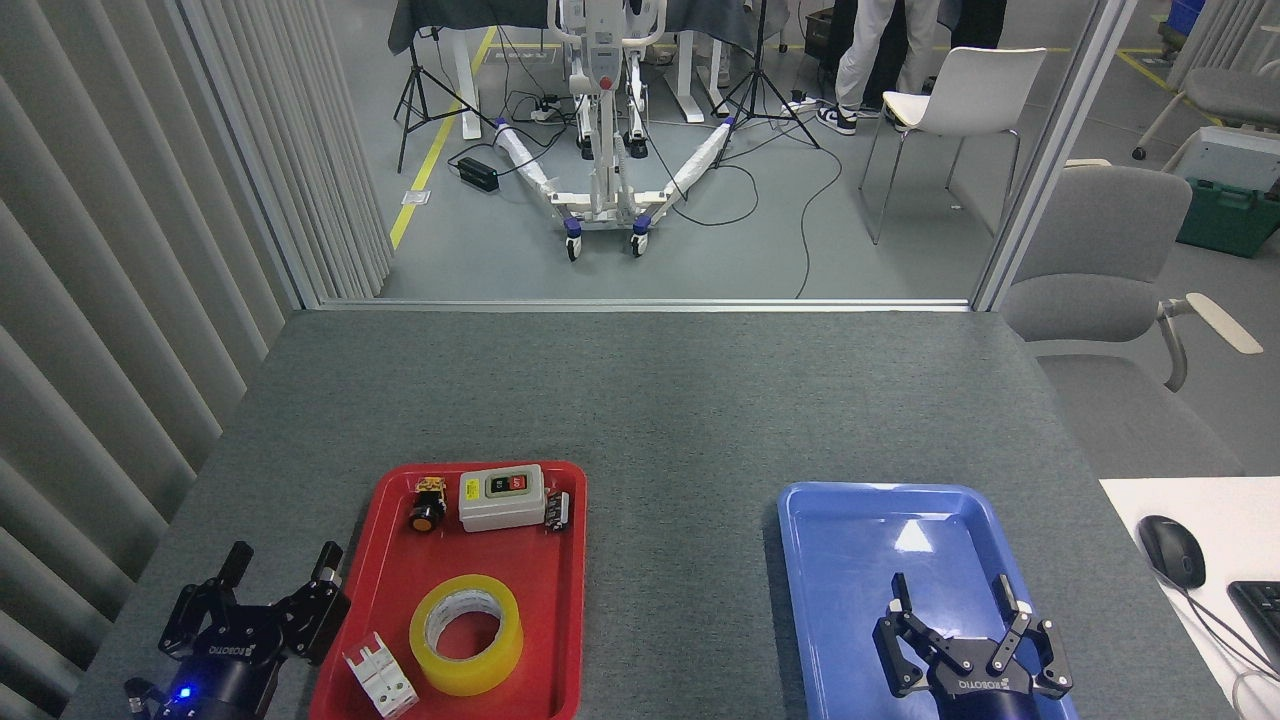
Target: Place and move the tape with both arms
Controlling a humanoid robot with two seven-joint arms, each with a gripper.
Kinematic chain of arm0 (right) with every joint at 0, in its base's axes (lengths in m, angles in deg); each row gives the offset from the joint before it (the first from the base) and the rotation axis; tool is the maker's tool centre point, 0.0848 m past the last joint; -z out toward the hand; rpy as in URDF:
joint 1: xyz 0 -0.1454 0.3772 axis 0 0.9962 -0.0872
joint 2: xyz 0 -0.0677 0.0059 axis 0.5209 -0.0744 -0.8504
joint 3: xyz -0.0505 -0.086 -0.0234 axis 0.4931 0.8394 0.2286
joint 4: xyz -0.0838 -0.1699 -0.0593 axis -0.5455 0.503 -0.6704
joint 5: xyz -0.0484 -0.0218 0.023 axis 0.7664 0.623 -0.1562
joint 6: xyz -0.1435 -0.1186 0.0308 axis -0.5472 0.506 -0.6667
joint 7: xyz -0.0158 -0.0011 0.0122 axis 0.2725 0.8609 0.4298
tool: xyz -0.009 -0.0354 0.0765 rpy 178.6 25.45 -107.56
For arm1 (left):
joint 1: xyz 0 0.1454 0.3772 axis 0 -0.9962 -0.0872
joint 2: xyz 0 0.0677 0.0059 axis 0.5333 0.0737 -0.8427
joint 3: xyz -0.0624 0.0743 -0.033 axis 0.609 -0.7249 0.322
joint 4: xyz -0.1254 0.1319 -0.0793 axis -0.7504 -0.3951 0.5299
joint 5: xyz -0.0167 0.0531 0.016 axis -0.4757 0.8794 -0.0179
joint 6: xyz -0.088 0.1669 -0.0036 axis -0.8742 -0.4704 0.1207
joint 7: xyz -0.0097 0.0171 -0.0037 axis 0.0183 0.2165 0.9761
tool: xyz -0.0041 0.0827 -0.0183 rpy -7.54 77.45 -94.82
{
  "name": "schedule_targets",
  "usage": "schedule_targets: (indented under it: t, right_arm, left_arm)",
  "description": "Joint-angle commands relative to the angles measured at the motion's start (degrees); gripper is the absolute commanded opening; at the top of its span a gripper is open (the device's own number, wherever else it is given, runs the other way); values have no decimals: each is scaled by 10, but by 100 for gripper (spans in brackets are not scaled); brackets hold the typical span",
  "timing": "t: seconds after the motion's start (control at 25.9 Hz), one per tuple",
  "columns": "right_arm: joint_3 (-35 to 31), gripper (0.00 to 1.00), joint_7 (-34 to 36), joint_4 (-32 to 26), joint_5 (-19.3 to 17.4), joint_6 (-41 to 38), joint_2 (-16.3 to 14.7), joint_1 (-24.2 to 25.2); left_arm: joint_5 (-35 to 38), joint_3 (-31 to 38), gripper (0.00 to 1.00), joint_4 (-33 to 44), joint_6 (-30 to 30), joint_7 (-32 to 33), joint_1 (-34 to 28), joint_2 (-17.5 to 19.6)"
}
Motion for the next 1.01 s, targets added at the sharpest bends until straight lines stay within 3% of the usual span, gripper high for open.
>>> schedule_targets:
  t: [0.0, 0.97]
  right_arm:
    - [-1, 100, 0, 0, 0, 0, 1, -1]
    - [2, 100, 1, -6, 16, 1, 0, 7]
  left_arm:
    - [-1, -1, 100, -2, 0, -1, 0, 0]
    - [-9, 1, 100, 0, 1, 6, 1, 1]
